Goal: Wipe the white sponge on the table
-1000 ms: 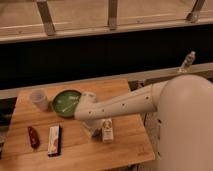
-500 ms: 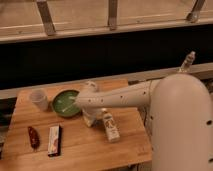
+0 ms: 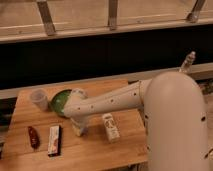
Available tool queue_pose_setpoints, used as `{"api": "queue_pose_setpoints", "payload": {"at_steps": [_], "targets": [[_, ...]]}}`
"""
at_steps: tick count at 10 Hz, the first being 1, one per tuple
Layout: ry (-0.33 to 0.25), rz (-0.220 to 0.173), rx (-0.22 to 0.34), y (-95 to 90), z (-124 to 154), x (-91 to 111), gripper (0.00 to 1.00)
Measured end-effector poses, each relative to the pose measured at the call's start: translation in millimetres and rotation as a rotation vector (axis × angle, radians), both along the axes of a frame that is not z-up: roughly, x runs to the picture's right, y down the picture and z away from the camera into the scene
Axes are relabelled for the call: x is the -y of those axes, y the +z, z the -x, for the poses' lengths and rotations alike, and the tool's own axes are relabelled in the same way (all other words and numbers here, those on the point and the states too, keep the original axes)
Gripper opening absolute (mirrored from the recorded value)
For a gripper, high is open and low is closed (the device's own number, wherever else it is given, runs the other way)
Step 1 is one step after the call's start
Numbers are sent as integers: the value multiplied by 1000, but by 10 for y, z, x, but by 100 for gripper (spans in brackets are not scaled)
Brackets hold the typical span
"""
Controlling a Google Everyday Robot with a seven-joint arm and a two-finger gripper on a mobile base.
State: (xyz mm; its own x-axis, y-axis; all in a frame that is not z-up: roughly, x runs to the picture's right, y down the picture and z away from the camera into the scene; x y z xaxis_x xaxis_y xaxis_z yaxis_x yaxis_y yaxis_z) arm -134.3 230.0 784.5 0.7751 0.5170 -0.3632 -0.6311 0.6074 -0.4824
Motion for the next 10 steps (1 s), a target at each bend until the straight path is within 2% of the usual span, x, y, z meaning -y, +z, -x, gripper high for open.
{"api": "queue_pose_setpoints", "payload": {"at_steps": [3,5,7,10], "targets": [[-57,44,60,-361,204,-458,0],[-76,60,41,-483,201,-691,0],[-71,60,9,-493,132,-736,0],[-48,47,-61,-322,-162,-544,0]]}}
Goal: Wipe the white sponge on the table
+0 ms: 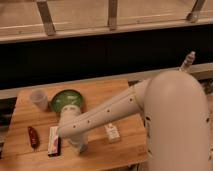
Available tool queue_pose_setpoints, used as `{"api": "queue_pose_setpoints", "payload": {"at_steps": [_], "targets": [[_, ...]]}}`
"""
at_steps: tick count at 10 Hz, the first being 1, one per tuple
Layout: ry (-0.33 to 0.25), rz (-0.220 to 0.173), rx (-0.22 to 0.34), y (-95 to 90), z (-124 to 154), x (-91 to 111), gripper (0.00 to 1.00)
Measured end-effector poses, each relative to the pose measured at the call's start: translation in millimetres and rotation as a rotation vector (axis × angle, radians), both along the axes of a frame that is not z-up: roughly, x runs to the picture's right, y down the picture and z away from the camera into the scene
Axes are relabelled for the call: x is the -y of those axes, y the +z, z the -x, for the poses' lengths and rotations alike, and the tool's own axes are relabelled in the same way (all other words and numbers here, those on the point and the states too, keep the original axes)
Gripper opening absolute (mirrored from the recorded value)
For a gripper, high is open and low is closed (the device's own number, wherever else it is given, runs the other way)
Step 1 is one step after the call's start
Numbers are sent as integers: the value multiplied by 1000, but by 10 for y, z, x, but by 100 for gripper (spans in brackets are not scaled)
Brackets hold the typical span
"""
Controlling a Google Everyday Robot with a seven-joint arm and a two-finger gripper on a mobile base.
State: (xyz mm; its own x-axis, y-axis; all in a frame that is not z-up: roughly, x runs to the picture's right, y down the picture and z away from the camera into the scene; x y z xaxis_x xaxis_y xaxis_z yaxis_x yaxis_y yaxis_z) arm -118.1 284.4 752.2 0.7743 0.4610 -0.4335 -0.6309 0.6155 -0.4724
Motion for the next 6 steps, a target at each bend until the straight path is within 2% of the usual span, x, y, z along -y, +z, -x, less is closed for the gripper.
{"api": "queue_pose_setpoints", "payload": {"at_steps": [4,6], "targets": [[41,-3,-105,555,-621,572,0],[62,-7,-135,803,-798,818,0]]}}
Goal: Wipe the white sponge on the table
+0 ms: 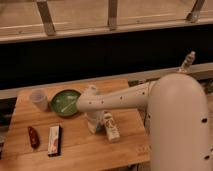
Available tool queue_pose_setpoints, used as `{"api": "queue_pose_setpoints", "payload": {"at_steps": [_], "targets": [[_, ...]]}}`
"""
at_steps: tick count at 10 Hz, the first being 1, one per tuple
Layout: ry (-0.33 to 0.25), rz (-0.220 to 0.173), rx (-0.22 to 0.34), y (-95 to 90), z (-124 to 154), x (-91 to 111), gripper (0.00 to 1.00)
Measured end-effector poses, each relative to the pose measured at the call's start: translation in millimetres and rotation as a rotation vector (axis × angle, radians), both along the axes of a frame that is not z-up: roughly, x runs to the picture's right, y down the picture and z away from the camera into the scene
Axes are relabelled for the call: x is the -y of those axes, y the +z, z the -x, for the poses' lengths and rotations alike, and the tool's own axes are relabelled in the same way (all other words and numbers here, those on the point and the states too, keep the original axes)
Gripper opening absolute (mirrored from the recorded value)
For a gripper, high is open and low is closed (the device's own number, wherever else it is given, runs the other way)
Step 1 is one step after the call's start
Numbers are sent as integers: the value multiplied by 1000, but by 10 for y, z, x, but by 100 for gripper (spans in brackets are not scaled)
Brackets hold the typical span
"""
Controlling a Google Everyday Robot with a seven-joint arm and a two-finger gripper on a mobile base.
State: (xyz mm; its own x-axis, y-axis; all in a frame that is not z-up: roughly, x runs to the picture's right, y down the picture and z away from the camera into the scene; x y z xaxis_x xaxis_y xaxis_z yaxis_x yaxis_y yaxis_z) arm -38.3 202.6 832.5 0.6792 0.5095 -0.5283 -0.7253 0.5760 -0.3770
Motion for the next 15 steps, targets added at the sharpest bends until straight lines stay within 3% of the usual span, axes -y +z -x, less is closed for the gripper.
{"api": "queue_pose_setpoints", "payload": {"at_steps": [5,7,9,13,15], "targets": [[-6,4,-1,-40,-2,-21,0],[-25,-16,55,-143,182,-5,0],[-22,-55,156,-391,675,28,0],[-25,-61,160,-402,698,34,0],[-61,-60,161,-404,776,4,0]]}}
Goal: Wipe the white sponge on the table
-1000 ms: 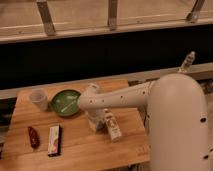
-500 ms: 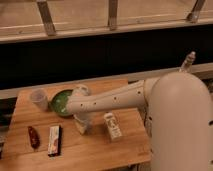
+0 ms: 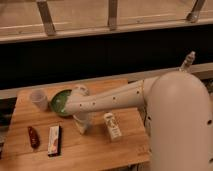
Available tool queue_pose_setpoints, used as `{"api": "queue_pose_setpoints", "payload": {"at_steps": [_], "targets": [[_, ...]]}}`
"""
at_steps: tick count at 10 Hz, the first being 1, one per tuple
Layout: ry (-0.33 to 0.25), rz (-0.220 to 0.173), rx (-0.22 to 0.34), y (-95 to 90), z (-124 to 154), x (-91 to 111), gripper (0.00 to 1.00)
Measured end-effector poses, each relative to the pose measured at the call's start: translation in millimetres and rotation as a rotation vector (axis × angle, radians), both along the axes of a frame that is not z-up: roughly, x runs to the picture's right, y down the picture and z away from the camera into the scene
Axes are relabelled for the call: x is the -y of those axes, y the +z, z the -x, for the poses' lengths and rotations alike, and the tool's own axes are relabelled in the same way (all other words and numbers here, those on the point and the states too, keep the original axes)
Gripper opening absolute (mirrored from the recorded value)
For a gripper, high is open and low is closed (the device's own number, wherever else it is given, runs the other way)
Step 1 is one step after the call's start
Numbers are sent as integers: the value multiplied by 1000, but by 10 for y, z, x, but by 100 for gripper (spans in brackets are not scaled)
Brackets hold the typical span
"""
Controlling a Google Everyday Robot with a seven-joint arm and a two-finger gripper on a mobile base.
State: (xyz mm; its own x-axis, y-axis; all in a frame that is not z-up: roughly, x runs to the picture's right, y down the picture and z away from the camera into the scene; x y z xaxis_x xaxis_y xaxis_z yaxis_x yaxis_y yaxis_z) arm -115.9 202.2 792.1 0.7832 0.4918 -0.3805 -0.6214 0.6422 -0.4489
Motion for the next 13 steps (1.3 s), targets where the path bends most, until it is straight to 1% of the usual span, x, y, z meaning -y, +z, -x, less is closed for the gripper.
{"api": "queue_pose_setpoints", "payload": {"at_steps": [1,2,3,4,5,7,8,9,10,11,13], "targets": [[-14,4,4,-22,68,-53,0],[-31,12,9,-93,155,-182,0],[-44,16,7,-168,206,-338,0],[-59,26,8,-253,291,-549,0],[-63,32,1,-309,303,-680,0],[-55,30,-28,-419,218,-849,0],[-41,27,-51,-451,121,-874,0],[-23,20,-75,-461,-2,-858,0],[-3,14,-100,-444,-147,-791,0],[7,7,-116,-407,-252,-709,0],[12,-10,-147,-241,-466,-392,0]]}}
